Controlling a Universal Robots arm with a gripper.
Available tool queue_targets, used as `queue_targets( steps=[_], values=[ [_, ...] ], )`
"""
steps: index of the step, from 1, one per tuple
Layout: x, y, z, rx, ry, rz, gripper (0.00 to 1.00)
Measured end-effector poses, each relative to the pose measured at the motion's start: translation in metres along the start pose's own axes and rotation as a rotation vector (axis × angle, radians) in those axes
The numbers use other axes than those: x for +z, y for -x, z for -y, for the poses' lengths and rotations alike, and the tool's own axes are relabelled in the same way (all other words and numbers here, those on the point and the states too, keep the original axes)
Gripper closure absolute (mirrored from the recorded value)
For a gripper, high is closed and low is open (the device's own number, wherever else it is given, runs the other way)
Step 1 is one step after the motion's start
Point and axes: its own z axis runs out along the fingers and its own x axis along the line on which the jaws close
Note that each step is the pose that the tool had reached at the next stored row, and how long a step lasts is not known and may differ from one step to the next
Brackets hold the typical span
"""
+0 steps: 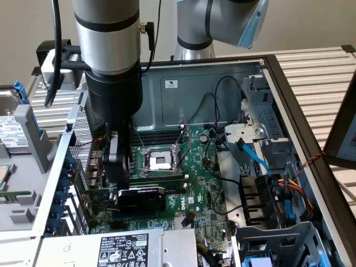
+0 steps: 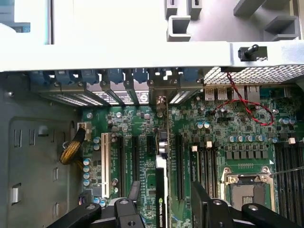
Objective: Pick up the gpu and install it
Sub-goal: 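Insert the gpu into the slot, then press down on the gpu until it lock into place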
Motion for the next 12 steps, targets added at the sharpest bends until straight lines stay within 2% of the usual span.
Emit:
queue_targets(
  steps=[12],
  values=[
    [0.0,0.0,0.0,0.001,0.0001,0.0,0.46]
  ],
)
